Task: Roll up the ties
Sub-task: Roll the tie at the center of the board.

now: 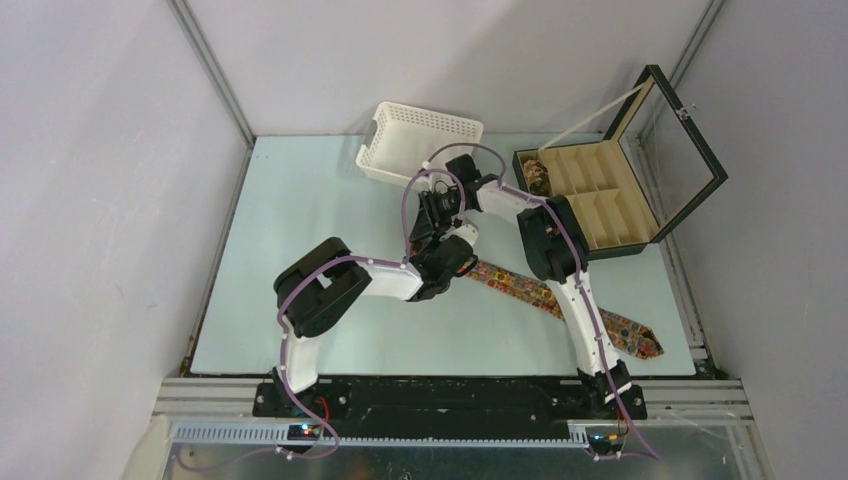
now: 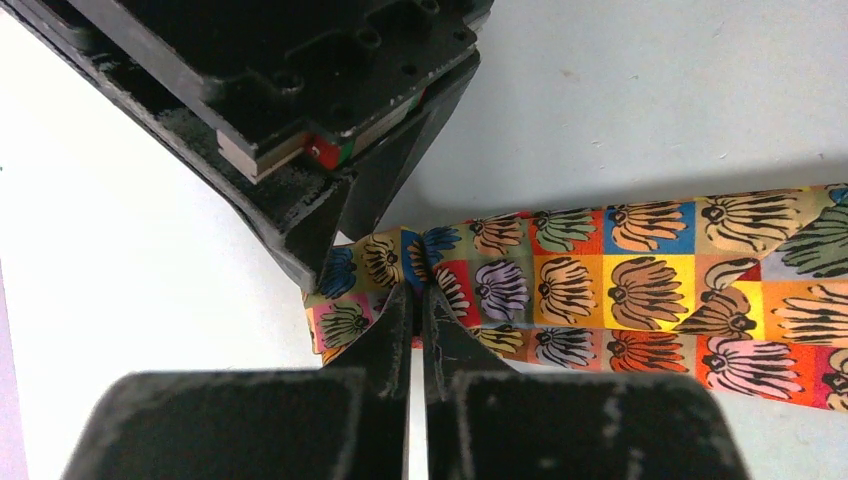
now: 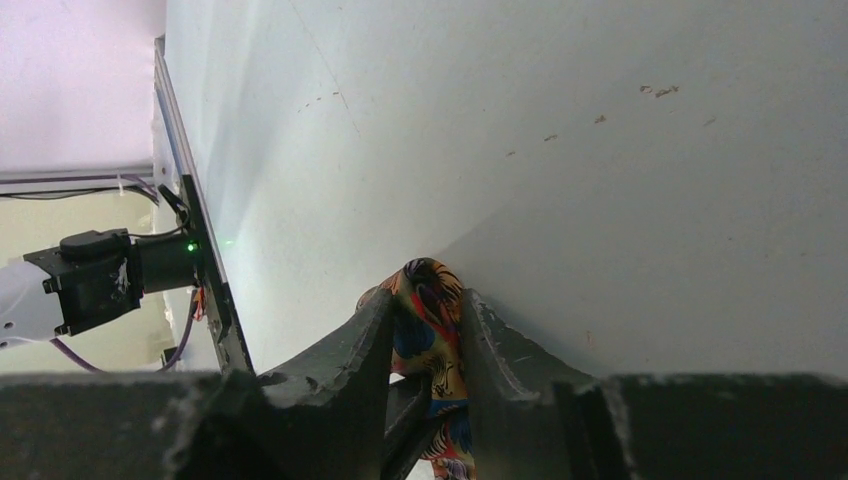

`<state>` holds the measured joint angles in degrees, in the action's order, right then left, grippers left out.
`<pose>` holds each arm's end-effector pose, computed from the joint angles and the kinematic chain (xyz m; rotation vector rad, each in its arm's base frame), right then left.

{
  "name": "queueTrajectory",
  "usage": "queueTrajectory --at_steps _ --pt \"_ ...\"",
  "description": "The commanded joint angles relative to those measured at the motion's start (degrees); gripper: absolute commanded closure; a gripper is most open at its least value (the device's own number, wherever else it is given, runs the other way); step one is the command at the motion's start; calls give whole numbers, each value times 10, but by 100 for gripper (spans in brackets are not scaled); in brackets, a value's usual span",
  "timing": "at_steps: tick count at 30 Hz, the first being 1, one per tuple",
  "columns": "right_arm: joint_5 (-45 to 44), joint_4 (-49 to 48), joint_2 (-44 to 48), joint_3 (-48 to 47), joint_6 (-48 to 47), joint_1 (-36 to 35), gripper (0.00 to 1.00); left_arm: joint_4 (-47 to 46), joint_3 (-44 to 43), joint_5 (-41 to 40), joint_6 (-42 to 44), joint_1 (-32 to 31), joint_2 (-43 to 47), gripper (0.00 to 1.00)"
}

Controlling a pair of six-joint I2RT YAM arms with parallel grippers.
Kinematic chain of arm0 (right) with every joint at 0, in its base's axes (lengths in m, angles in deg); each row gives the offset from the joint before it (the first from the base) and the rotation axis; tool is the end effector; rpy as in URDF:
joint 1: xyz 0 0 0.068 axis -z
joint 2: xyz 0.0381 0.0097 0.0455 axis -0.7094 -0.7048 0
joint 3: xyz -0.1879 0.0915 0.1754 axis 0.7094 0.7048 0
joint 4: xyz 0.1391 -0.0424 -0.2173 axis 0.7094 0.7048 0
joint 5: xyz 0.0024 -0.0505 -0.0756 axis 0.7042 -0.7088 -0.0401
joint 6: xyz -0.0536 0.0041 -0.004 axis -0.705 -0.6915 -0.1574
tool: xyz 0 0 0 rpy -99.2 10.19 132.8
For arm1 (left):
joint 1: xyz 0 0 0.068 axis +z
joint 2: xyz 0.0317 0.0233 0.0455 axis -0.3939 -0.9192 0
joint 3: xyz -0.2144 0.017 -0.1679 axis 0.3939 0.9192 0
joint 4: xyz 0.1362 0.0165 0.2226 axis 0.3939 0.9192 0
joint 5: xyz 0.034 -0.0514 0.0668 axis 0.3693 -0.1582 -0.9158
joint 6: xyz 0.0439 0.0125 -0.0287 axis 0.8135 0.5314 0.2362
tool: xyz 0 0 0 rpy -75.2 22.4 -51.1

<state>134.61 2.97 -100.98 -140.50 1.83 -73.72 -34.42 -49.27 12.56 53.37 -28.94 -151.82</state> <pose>0.4435 0.2737 0.1091 -0.7041 2.4736 1.4831 0.2541 -0.2884 0.1230 0.7364 2.0184 0.3891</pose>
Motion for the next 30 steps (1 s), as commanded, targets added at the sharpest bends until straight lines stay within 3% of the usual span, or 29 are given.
queueTrajectory --at_steps 1,10,15,30 --pt "-19 49 2 13 14 -4 70 -7 -9 21 -14 -2 14 100" --pt "-26 22 17 39 20 -3 85 -7 -9 21 -15 -2 14 99" --pt "-31 14 21 42 24 -3 92 -1 -15 17 -14 -2 13 83" --pt "-47 -11 29 53 46 1 96 16 -25 9 -12 -2 33 64"
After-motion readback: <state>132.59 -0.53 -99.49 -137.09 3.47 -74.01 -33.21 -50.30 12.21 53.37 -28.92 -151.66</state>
